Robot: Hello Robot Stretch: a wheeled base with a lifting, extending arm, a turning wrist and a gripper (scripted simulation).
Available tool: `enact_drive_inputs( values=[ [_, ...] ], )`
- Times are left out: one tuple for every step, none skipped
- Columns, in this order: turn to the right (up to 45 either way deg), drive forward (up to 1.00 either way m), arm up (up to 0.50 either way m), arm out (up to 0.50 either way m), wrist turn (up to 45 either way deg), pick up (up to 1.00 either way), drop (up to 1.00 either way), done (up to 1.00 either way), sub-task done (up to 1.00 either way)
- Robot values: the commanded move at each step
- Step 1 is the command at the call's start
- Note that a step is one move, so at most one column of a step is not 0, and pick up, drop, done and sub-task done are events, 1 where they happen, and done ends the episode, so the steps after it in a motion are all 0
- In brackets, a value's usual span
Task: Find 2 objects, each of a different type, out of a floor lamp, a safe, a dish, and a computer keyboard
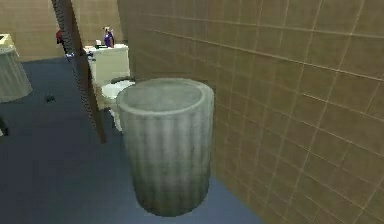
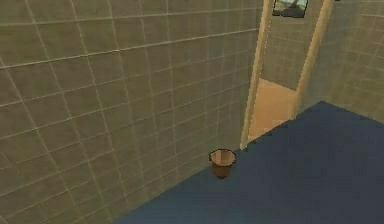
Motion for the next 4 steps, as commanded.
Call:
enact_drive_inputs(
  values=[
    [-30.0,0.00,0.00,0.00,0.0,0.00,0.00,0.00,0.00],
    [0.0,0.45,0.00,0.00,0.0,0.00,0.00,0.00,0.00],
    [-12.0,0.00,0.00,0.00,0.0,0.00,0.00,0.00,0.00],
    [0.0,1.00,0.00,0.00,0.0,0.00,0.00,0.00,0.00]
  ],
)
